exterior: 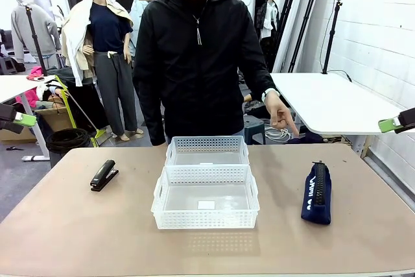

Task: Distribute items into two baskets.
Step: Pick up the Pencil pouch that the person points to.

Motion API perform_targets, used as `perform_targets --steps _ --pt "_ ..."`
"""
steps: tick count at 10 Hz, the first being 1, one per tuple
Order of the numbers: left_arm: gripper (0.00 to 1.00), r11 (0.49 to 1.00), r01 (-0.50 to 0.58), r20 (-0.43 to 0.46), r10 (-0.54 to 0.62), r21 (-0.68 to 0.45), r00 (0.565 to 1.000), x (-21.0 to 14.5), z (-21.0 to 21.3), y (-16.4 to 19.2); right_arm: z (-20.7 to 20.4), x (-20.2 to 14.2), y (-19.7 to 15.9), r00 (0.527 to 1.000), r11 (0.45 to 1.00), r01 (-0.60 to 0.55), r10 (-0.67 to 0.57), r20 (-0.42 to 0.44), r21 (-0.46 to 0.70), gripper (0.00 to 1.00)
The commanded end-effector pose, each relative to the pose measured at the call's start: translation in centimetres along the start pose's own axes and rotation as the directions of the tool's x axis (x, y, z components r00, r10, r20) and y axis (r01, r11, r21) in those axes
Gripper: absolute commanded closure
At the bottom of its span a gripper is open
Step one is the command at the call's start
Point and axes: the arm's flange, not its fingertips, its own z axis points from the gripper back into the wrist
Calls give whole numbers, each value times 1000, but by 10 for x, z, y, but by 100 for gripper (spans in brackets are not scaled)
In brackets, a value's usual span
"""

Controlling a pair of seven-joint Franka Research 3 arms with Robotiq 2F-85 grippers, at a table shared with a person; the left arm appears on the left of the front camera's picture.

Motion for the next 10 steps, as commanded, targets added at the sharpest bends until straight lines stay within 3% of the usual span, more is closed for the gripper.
perform_targets --steps 1,4,6,7,10 --pt "0 1000 8 10 -8 -13 1000 0 0 2 -20 36 -7 996 998 62 -62 -64 3 0" --pt "0 1000 8 10 -8 -13 1000 0 0 2 -56 75 -4 964 971 210 -225 -144 -110 0" --pt "0 1000 8 10 -8 -13 1000 0 0 2 -92 101 -4 895 892 342 -405 -186 -295 0" --pt "0 1000 8 10 -8 -13 1000 0 0 2 -109 112 -2 837 832 410 -506 -208 -373 0" --pt "0 1000 8 10 -8 -13 1000 0 0 2 -153 121 -13 730 734 475 -636 -248 -485 0"
